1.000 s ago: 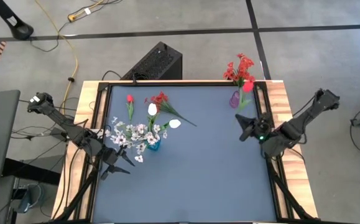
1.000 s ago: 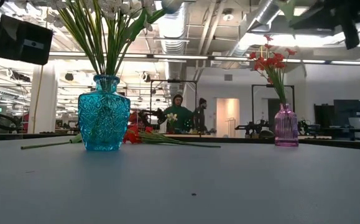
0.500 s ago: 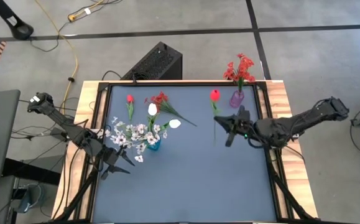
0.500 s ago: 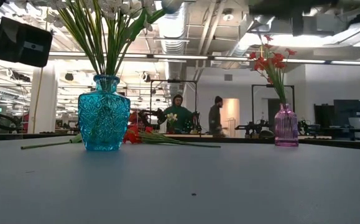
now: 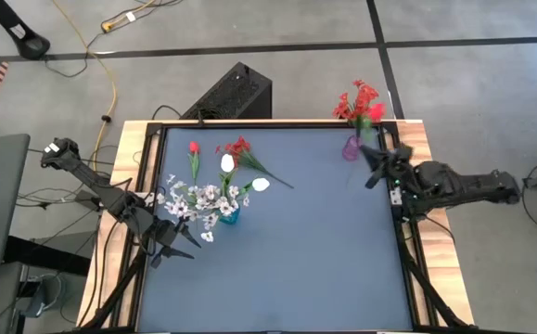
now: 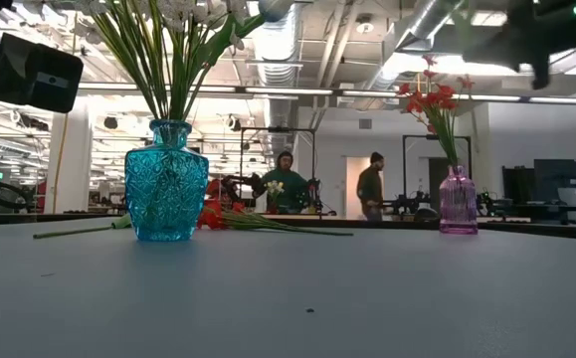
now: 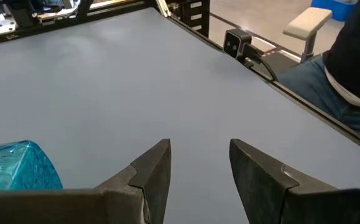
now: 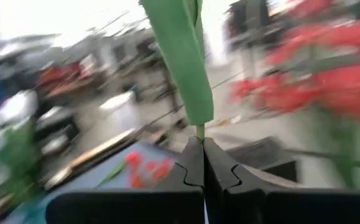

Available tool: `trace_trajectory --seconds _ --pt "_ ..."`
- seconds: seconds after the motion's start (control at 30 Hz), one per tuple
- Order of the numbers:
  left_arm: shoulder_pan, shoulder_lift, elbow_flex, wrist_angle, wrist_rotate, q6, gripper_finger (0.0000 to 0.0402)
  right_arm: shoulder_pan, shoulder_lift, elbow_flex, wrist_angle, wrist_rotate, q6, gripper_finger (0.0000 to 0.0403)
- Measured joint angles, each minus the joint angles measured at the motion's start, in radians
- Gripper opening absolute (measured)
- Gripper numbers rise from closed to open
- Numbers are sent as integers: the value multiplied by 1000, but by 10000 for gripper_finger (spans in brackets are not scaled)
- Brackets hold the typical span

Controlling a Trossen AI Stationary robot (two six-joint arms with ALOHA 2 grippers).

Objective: Sort flowers into vase by color
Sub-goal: Put the bottom red flower into the purple vase

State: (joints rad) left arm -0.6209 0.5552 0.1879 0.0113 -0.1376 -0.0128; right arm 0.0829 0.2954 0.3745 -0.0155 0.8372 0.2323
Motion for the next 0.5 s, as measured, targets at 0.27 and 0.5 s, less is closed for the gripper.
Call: trace_trajectory --seconds 0.27,0.5 --pt "0 0 0 3 0 0 154 -169 -235 -96 3 199 -32 15" --pt "0 0 0 6 -2 4 154 -383 -250 -163 241 203 -95 15"
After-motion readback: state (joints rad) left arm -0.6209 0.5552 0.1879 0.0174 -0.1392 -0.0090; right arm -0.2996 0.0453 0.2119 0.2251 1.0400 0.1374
